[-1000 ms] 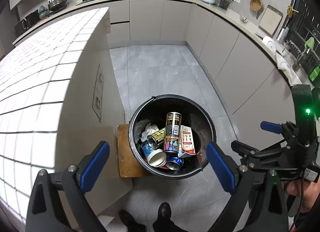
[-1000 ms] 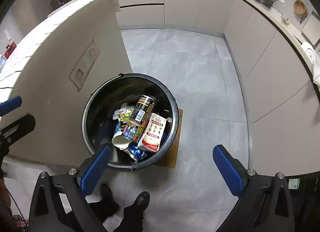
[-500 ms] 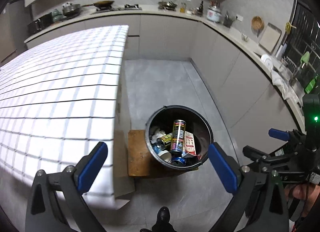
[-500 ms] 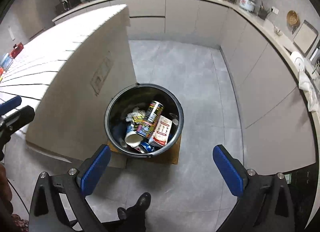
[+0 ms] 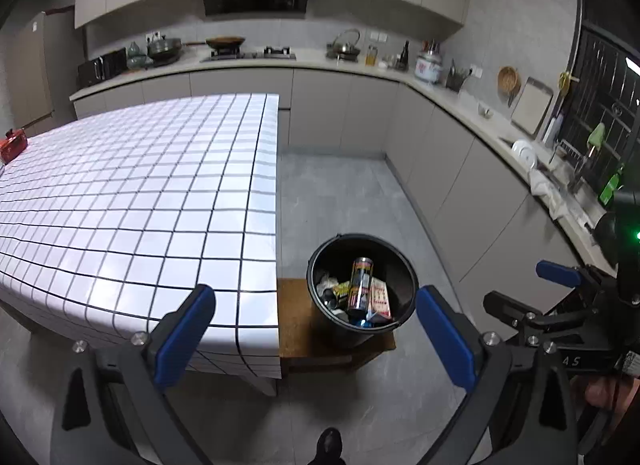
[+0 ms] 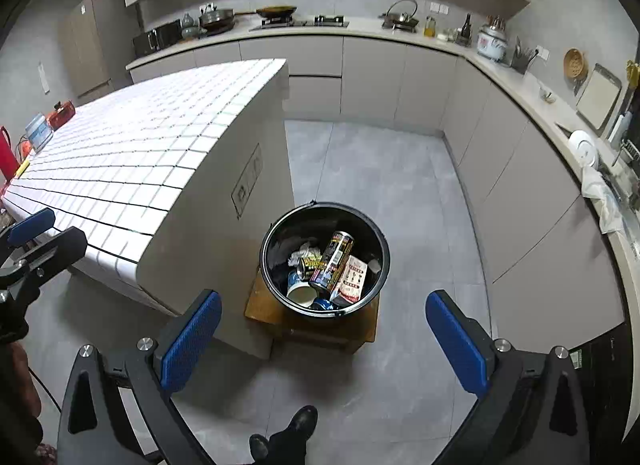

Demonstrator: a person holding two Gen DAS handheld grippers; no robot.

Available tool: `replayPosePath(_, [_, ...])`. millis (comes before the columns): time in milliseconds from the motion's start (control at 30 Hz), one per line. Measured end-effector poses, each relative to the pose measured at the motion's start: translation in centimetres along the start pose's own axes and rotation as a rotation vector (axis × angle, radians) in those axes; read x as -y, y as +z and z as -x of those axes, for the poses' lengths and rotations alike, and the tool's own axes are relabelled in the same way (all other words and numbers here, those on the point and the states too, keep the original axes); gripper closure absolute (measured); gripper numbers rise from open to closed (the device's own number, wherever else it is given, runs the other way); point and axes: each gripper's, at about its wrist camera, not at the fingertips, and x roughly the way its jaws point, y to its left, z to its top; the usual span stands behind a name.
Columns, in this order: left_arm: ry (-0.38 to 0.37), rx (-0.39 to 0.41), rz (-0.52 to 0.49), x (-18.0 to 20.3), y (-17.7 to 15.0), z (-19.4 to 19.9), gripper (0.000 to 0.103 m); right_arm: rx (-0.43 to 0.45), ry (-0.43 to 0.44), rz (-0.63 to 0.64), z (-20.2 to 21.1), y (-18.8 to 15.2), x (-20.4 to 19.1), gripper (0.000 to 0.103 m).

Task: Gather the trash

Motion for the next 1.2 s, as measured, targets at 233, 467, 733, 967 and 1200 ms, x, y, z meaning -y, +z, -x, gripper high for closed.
replayPosePath(233, [0.001,0.045,-0.013,0.4,0.2,0.9,0.002,0.051,0.000,-0.005,2.8,-0.2,-0.2,0.000])
replayPosePath(467, [-0.002,0.065,-0.021,1.0,0.0,1.5,0.002,0.070,0.002,-0.009,3.6,-0.2,0.4,0.000])
replayPosePath(733, [0.004,0.058,-0.031,1.3,-0.1,1.5,0.002,0.067,0.012,-0.009,3.3,-0.2,0.5,0.000])
replayPosePath(967, [0.005,0.057,-0.029,1.3,0.0,1.5,0.002,0.070,0.011,-0.015,3.2,-0.1,0.7,0.000])
replayPosePath(1200, [0.003,0.055,-0.036,1.5,0.2,1.3,0.002,0.071,0.012,-0.014,3.3,0.0,0.7,0.000])
